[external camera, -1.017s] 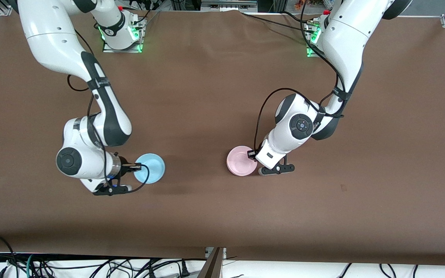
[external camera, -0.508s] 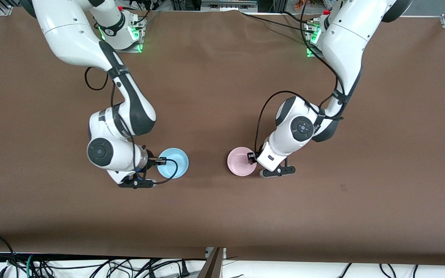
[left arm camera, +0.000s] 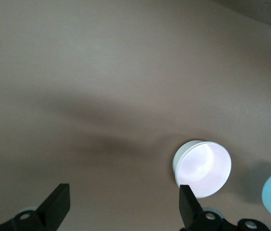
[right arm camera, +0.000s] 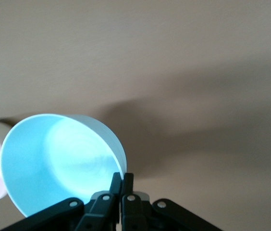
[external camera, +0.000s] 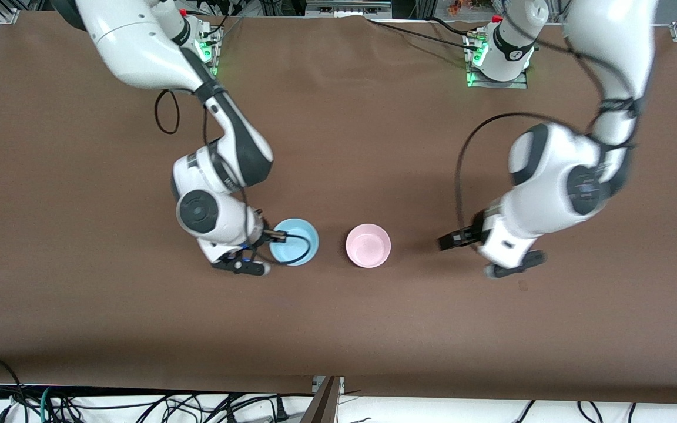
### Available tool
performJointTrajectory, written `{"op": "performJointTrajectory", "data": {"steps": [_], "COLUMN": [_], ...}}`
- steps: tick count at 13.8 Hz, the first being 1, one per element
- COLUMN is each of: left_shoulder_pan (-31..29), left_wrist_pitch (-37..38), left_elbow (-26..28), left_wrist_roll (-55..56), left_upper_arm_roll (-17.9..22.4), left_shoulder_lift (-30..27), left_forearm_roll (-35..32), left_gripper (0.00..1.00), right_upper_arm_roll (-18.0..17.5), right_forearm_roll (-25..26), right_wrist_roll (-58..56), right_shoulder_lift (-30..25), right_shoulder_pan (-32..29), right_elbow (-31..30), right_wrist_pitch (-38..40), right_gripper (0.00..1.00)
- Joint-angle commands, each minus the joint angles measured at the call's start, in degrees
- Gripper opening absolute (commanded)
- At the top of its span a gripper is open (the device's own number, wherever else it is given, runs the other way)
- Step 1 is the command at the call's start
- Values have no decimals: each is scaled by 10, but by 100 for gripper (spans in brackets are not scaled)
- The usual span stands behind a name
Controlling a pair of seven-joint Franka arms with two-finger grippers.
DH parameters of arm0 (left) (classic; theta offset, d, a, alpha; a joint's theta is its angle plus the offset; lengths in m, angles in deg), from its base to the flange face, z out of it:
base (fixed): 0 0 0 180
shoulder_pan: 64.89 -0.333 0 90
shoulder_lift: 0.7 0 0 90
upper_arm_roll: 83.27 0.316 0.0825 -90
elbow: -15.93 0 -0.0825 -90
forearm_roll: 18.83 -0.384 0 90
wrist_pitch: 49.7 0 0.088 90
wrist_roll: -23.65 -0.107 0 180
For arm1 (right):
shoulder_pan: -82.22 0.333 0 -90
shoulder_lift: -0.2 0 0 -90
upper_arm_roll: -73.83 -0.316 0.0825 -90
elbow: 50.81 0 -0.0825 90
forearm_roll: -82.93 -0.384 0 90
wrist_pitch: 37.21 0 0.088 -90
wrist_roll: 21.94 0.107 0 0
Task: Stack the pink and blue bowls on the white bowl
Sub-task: 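Carry the blue bowl onto the pink bowl while the left gripper withdraws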
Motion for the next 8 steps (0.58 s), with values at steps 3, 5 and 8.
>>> {"op": "performJointTrajectory", "data": {"steps": [3,5,8], "left_shoulder_pan": [-61,-83,-88], "left_wrist_pitch": [154,193,264], "left_elbow": [16,13,-17], "left_wrist_roll": [-141,-181,-212], "left_upper_arm_roll": [30,41,56], "left_shoulder_lift": [-111,-141,-168], "left_forearm_roll": [-53,-58,-121], "left_gripper": [100,100,100], "right_upper_arm_roll": [-26,-26,-26], "right_forearm_roll": [-5,-5,-5], "right_wrist_roll": [173,209,233], "right_shoulder_lift": [26,39,66], "right_shoulder_pan": [64,78,95], "right_elbow": [36,37,46], "right_wrist_pitch": [-79,-122,-170], "right_gripper": [0,0,0]}}
